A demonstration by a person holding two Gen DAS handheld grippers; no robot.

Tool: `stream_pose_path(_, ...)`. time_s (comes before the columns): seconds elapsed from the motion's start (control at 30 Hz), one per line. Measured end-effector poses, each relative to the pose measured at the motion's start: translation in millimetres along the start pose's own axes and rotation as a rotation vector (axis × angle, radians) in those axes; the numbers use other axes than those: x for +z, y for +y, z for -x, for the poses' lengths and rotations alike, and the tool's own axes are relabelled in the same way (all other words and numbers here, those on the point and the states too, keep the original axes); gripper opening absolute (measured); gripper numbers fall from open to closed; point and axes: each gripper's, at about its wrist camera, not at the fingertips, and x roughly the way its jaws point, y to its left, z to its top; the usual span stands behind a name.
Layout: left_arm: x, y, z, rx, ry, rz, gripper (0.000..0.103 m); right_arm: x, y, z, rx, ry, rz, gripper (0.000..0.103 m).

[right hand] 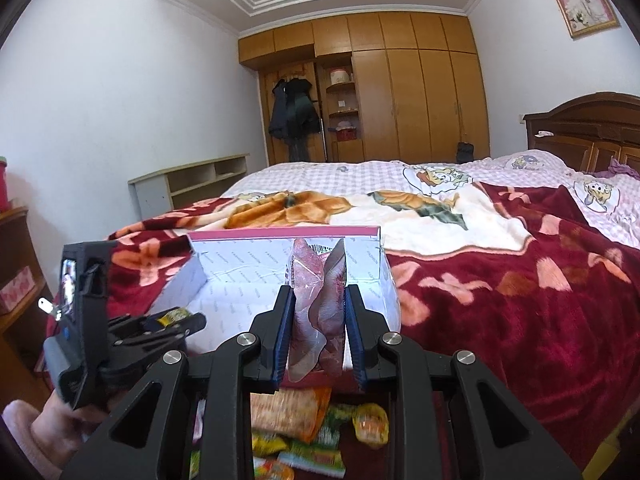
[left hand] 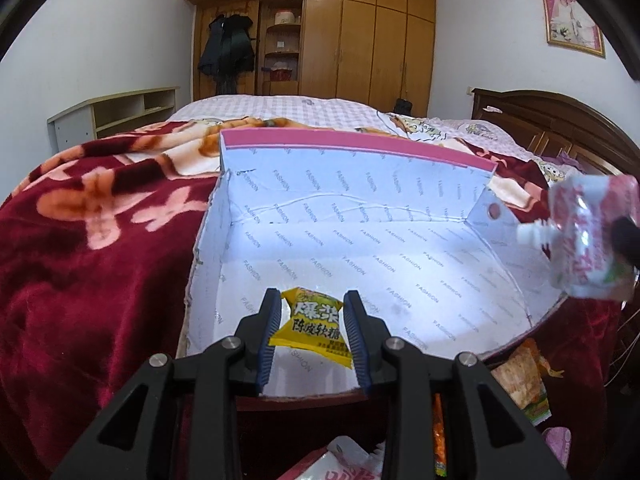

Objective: Organize snacks
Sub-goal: 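Carry the yellow packet with the left gripper while the right gripper carries the pink pouch into the box, then open both grippers to drop the yellow packet and pink pouch in the box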

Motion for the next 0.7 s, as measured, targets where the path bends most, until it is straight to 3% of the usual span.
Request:
stream_pose_path(0.1, 0.6, 0.8, -1.7, 0.010, -0.008, 0.001, 0.034, 4.3, -4.9, -17.0, 0.023, 0.036, -0.025, 0.026)
stream_pose_path(0.23, 0.0, 0.3, -3.3, 0.018, -0.009, -0.005, 0.047, 8.9, -11.8, -42.0, 0.028, 0.079, -0.059, 0.026)
stream_pose_path(0.7, -1.4, -0.1, -4.7, 0.026, -0.002, -0.011, 0.049, 6.8, -28.1, -108.0, 0.047, 0.209, -0.126, 0.027)
